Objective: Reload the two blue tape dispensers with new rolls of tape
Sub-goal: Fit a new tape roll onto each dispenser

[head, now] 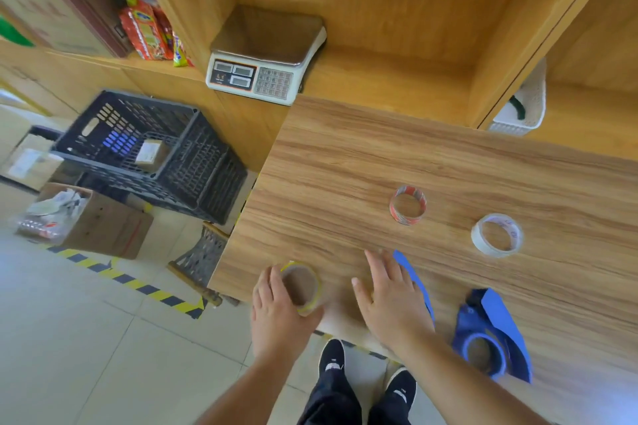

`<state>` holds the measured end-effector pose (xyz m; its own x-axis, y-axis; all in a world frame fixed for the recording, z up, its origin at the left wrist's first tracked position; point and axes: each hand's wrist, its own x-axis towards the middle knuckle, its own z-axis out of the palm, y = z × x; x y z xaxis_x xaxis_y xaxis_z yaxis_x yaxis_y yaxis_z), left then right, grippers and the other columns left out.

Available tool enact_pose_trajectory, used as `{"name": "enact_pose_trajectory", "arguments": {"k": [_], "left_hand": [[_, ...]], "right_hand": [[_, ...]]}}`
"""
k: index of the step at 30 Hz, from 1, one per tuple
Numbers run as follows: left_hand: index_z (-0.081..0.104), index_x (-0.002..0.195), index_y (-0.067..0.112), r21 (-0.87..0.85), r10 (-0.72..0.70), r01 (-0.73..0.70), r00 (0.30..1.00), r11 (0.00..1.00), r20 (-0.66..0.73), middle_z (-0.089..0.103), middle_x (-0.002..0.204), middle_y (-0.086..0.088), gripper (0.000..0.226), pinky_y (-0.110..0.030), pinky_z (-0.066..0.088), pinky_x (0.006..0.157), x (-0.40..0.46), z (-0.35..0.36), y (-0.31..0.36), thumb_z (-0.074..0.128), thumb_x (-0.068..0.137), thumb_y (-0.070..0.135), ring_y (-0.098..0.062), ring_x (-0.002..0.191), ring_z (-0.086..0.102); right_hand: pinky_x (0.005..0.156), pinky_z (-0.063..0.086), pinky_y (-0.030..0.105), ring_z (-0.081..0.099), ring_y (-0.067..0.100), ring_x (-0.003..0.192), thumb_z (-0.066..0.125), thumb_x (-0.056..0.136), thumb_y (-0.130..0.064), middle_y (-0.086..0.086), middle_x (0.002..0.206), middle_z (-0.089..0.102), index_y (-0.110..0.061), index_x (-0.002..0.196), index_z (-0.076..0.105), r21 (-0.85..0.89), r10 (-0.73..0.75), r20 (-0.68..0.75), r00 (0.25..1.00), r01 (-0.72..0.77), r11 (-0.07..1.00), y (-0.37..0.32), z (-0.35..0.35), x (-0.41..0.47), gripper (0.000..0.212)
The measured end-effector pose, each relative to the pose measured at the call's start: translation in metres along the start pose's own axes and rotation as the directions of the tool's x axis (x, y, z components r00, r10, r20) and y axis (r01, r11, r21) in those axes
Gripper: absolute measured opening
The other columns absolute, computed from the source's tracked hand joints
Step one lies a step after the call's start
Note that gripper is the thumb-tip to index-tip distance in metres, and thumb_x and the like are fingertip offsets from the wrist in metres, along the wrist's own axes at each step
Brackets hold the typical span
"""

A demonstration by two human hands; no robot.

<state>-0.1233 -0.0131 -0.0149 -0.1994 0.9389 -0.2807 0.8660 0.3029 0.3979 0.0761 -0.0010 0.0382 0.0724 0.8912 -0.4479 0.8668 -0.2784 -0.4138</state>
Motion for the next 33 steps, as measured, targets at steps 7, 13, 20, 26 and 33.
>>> {"name": "enact_pose_trajectory", "arguments": {"k": [7,13,20,26,33], "left_hand": [[0.008,0.160,0.017,-0.094,0.000,0.010,0.995,0.996,0.099,0.017,0.166,-0.006,0.127,-0.042,0.029,0.121,0.022,0.002,-0.012,0.077,0.067,0.068,-0.027,0.151,0.021],[0.011,0.159,0.012,-0.118,-0.022,0.045,0.982,0.992,0.185,0.025,0.162,-0.007,0.120,-0.041,0.037,0.117,0.026,0.010,-0.007,0.078,0.074,0.063,-0.027,0.147,0.027],[0.025,0.153,0.012,-0.147,0.006,0.018,0.987,0.989,0.159,0.039,0.147,-0.005,0.105,-0.041,0.041,0.112,0.025,0.005,-0.004,0.082,0.072,0.047,-0.028,0.137,0.037],[0.031,0.150,0.016,-0.214,0.092,-0.075,0.993,0.974,0.070,0.043,0.139,0.000,0.101,-0.041,0.043,0.109,0.000,-0.003,0.029,0.082,0.068,0.047,-0.024,0.133,0.039],[0.033,0.149,0.018,-0.261,0.281,-0.257,0.958,0.931,0.059,0.038,0.125,0.014,0.100,-0.024,0.032,0.101,-0.053,0.015,0.103,0.081,0.068,0.051,-0.016,0.125,0.039]], "right_hand": [[0.123,0.022,0.047,0.015,0.025,0.155,0.036,0.100,-0.058,-0.002,0.171,0.010,-0.032,0.160,0.013,-0.032,-0.034,0.091,0.995,0.037,0.999,-0.037,0.027,0.011,0.069],[0.121,0.024,0.045,0.017,0.023,0.155,0.037,0.100,-0.057,-0.001,0.170,0.014,-0.031,0.159,0.014,-0.035,-0.025,0.076,0.997,0.028,0.999,-0.042,0.037,0.018,0.069],[0.123,0.023,0.043,0.021,0.022,0.154,0.035,0.101,-0.056,-0.004,0.170,0.017,-0.030,0.160,0.016,-0.023,-0.014,0.048,0.999,0.015,1.000,-0.031,0.028,0.016,0.067],[0.122,0.027,0.042,0.023,0.022,0.153,0.037,0.101,-0.053,-0.004,0.168,0.023,-0.028,0.159,0.019,0.037,-0.003,-0.039,0.999,0.004,0.999,-0.004,0.000,0.002,0.066],[0.110,0.041,0.043,0.040,0.023,0.143,0.041,0.102,-0.045,-0.001,0.156,0.042,-0.024,0.154,0.033,0.074,0.118,-0.214,0.970,-0.105,0.992,0.071,-0.037,-0.024,0.056]]}}
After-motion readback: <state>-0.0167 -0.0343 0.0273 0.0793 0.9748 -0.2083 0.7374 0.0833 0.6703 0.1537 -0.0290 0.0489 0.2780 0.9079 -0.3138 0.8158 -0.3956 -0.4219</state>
